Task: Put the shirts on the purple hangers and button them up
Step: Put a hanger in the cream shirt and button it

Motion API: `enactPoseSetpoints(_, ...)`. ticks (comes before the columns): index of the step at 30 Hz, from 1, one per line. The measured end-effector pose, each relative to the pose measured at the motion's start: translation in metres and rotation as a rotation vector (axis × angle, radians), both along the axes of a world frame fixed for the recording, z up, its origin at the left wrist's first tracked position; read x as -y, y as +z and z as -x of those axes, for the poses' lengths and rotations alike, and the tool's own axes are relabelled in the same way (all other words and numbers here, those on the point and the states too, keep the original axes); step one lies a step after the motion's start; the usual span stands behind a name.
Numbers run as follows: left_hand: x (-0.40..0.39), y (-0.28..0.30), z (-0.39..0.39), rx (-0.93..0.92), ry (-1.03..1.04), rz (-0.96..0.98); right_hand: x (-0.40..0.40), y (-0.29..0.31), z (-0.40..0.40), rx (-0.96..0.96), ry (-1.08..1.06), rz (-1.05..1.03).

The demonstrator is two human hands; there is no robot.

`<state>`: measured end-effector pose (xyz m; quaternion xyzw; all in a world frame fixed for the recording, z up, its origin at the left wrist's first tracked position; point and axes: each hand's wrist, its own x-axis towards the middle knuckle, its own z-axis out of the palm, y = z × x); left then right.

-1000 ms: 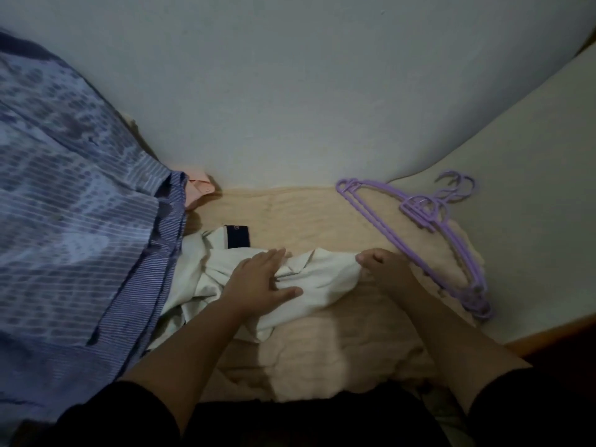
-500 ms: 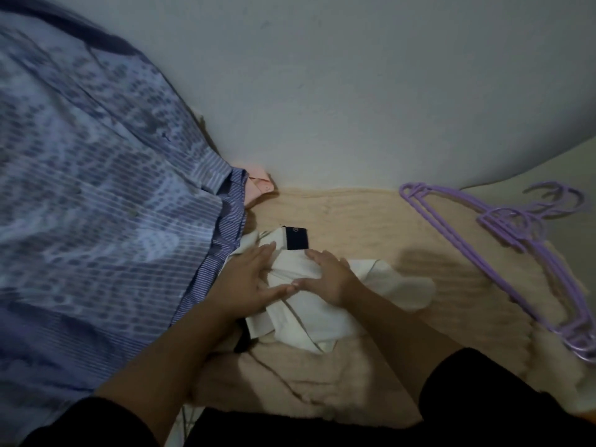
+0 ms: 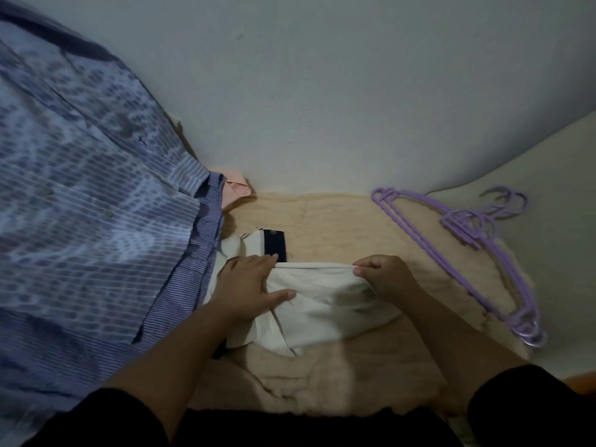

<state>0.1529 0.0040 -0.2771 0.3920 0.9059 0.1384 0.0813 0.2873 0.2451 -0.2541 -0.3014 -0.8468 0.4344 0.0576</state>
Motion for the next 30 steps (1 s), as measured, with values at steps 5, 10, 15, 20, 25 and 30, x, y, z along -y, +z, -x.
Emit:
enactPoseSetpoints(5, -0.03, -0.002, -0.023, -0.009, -0.081, 0.169, -0.039, 0.001, -0.048, 0.028, -0.089, -0.104)
enactPoseSetpoints(10, -0.056, 0.0, -0.044, -0.11, -0.08, 0.036, -0.067, 0.001, -0.081, 0.043, -0.195, -0.113)
enactPoseSetpoints(15, -0.085, 0.006, -0.062, 0.113, -0.055, -0.181, -0.073, -0.008, -0.097, -0.005, -0.347, -0.1)
enactPoseSetpoints(20, -0.066, 0.018, -0.051, 0.107, -0.095, -0.289, -0.045, 0.007, -0.07, -0.053, -0.219, -0.222)
enactPoseSetpoints(25, -0.015, 0.03, -0.025, -0.109, 0.06, -0.402, 0.021, 0.008, -0.011, -0.179, 0.046, -0.269)
enactPoseSetpoints(30, 0.029, 0.019, 0.001, -0.07, 0.182, -0.266, 0.085, 0.004, 0.034, 0.027, 0.288, 0.086)
